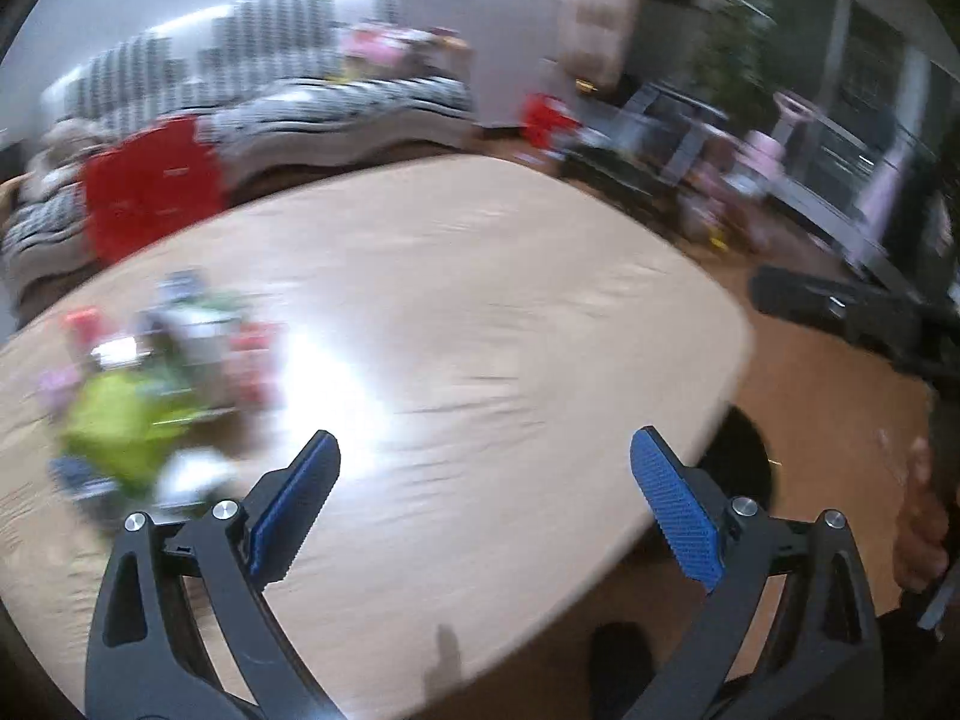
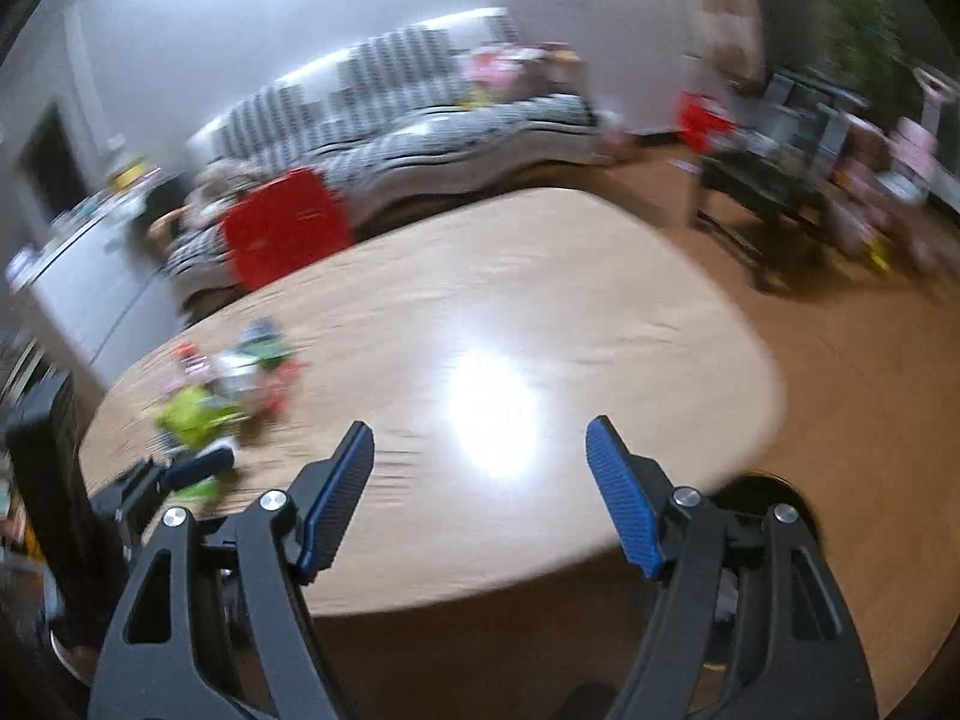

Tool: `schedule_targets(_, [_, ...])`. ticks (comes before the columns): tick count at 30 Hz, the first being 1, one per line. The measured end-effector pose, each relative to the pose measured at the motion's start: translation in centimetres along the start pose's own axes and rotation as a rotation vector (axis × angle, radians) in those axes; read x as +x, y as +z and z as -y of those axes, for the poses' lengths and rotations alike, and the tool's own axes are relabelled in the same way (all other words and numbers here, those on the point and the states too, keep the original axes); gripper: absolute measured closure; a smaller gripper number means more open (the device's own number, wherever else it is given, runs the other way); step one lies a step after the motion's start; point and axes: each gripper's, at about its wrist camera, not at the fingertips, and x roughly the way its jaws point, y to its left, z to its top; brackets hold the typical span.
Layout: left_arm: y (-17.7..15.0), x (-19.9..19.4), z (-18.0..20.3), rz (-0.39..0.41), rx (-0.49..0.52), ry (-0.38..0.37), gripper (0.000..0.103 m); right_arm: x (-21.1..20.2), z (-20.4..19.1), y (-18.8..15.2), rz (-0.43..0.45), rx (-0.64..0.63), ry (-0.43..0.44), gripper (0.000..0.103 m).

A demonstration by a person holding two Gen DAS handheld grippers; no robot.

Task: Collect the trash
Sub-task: 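Return to the table and grasp the yellow-green snack bag with the right tool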

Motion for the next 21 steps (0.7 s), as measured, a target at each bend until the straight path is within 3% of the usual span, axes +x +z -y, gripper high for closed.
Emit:
schedule_targets(3, [-1.3, -2.8, -7.5, 0.012, -0.101, 0.11, 0.007, 2.0, -5.4, 0.5, -0.023, -0.071, 0.083, 0.032])
schedule_targets(9, [-4.1, -6.3, -18.1, -0.005, -0.29, 0.226, 0.007, 6.2, -15.1, 0.0, -0.087, -0.197, 0.21, 0.032])
schedule_targets(14, [-5.8, -7.3, -22.8, -0.039, -0.413, 0.231, 0.007, 9.6, -19.7, -0.4, -0.138, -0.264, 0.248, 0.032])
schedule_targets(21, [-6.9, -5.2, -25.1, -0.095, -0.488, 0.2, 0.007, 13.4, -22.3, -0.9, -0.18, -0.321, 0.249, 0.032])
